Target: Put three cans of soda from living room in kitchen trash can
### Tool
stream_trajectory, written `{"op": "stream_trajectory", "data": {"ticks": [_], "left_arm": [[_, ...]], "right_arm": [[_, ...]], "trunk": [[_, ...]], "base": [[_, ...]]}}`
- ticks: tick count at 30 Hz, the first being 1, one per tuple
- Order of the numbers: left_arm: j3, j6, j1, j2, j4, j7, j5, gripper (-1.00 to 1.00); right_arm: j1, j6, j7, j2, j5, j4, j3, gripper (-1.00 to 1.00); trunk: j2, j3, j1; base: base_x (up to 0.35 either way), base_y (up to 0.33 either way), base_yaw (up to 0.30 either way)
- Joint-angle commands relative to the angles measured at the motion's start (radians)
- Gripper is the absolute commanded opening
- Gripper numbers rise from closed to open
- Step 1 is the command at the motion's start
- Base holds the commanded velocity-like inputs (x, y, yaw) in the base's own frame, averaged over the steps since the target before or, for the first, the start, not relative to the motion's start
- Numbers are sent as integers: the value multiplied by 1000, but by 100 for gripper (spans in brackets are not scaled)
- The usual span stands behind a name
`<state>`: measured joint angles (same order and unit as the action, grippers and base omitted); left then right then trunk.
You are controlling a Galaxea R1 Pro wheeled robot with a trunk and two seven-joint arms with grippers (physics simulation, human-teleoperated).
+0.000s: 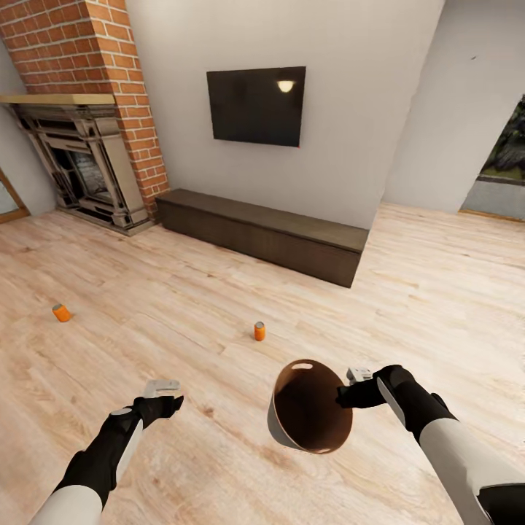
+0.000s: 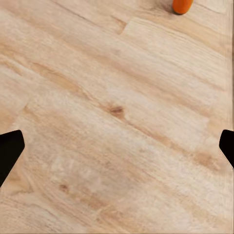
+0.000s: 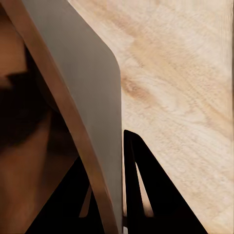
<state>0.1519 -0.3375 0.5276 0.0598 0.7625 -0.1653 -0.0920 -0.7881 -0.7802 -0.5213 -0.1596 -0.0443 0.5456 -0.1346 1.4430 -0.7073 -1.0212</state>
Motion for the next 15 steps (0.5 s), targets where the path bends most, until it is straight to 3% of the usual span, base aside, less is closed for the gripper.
{"op": "stream_trajectory", "data": {"ticks": [1,11,15], "left_arm": [[0,0,0,0,0,0,0,100],[0,-5,0,6,0,-10,2,100],[1,-12,0,7,0,-13,6,100]], "right_arm": [[0,-7,-5,0,-24,0,3,-100],[0,-7,0,-6,-22,0,42,-100],[0,-6,1,-10,-21,1,49,-100]], "trunk": [[0,0,0],[0,0,0],[0,0,0]], "base": [[267,159,-250],[266,159,-225],[200,76,-78]]}}
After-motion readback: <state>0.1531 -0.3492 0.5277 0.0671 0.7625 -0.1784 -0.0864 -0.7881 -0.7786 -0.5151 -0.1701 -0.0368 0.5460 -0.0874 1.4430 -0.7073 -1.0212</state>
